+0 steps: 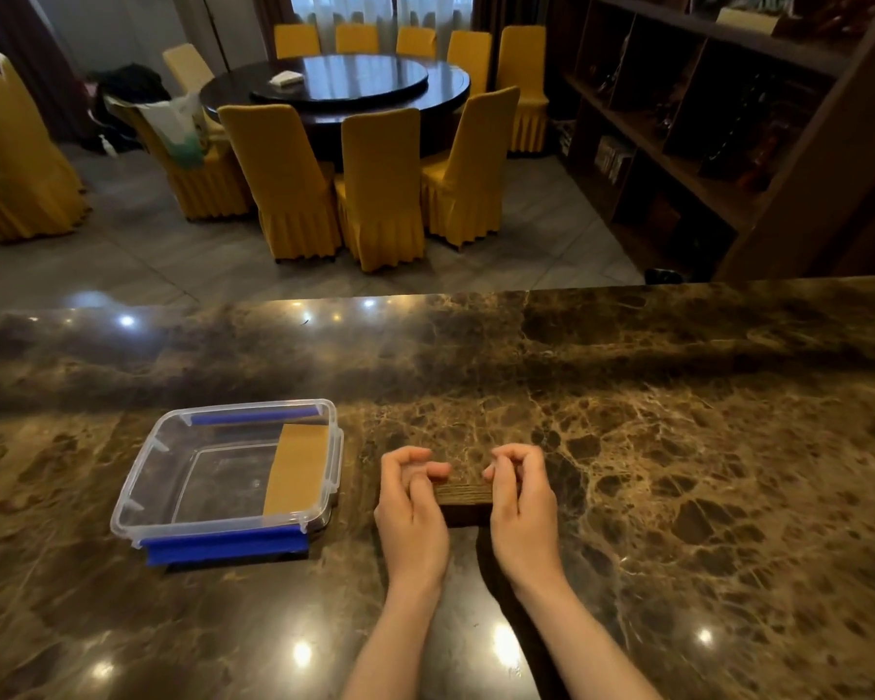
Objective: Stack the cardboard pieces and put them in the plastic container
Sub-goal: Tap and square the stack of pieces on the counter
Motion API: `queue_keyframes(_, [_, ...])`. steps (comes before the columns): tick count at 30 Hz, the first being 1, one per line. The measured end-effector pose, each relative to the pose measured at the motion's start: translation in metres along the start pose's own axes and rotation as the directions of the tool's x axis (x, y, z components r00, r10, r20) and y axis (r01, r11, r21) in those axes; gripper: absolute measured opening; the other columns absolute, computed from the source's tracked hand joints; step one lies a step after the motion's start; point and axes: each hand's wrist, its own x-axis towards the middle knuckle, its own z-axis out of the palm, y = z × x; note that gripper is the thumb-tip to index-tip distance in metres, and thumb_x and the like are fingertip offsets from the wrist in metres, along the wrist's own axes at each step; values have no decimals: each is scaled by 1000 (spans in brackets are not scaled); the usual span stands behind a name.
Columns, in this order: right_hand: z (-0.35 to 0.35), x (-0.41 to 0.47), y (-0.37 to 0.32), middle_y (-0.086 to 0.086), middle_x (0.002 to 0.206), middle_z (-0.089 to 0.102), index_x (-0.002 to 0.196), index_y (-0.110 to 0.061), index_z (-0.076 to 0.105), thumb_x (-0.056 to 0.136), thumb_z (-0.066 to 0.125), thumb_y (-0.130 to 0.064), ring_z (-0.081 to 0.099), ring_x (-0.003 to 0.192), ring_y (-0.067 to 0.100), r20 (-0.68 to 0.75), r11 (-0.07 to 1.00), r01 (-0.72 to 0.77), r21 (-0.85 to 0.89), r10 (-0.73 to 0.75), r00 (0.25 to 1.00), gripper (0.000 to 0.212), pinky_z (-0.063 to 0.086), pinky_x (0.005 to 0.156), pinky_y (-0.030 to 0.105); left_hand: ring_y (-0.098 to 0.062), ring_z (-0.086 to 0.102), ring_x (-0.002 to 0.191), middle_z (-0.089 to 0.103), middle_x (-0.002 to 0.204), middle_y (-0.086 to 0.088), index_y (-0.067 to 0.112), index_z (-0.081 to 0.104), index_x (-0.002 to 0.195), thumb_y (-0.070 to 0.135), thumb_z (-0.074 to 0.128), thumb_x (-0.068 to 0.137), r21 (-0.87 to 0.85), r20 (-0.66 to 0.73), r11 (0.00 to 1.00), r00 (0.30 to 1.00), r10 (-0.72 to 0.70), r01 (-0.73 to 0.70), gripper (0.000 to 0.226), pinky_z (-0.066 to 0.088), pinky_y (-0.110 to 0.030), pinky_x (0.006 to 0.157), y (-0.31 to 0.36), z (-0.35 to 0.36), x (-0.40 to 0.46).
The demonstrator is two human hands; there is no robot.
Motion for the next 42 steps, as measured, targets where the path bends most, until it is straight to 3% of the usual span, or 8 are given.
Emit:
queue_keyframes(6, [7,6,-5,-11,71,55,81,-15,51,107,41,-29,51,65,5,-46,997,-8,82,12,999,31,44,66,28,4,64,66,68,68,20,33,57,95,14,47,106,-21,-163,996,983,79,-83,24,47,-6,67,11,12,5])
queue_keyframes(11, [8,3,5,18,71,55,78,-10,50,108,42,-18,53,64,32,-1,1000,23,6,-23,1000,32,45,61,52,5,69,74,76,77,17,39,55,98,10,39,106,41,-140,999,990,21,-15,34,46,-5,66,0,6,5])
queue_keyframes(15, [13,5,2,4,68,52,76,-14,48,106,46,-22,49,62,18,-40,999,-25,25,26,999,32,45,64,52,-1,74,86,81,89,11,39,56,105,15,42,107,-76,-138,997,990,-29,18,28,54,-26,79,1,7,4])
queue_keyframes(25, [10,4,3,-3,57,47,68,-17,44,98,44,-46,43,52,8,-25,996,84,-20,-85,996,42,41,53,39,5,72,65,76,75,19,39,55,93,43,53,100,-16,-182,998,981,63,-67,8,47,-1,60,6,10,7])
queue_keyframes(28, [14,4,4,-2,57,48,68,-16,45,99,41,-45,46,54,16,-73,996,90,-28,-92,993,42,36,54,26,-2,73,74,75,79,11,39,58,95,59,61,91,-30,-77,993,990,116,-118,21,49,-3,66,7,3,2])
queue_keyframes(34, [16,5,9,3,61,54,70,-21,46,102,39,-40,52,59,19,-79,996,80,-50,-84,993,38,40,56,24,-10,67,100,70,106,13,35,64,105,22,87,72,163,503,952,851,147,-261,42,50,-11,82,-7,-45,14])
queue_keyframes(37, [15,5,7,8,64,57,72,-14,50,102,41,-41,53,59,20,-55,999,43,-15,-44,998,41,44,60,39,-7,68,95,71,102,18,39,64,99,13,86,77,224,492,935,860,134,-274,41,49,-9,78,-3,-45,18])
queue_keyframes(42, [10,10,2,-1,63,51,67,-9,51,104,51,-34,48,61,11,-66,995,0,101,7,998,44,43,64,37,-8,69,93,72,101,16,36,65,100,11,86,79,196,483,947,865,134,-256,39,51,-12,78,-5,-44,20])
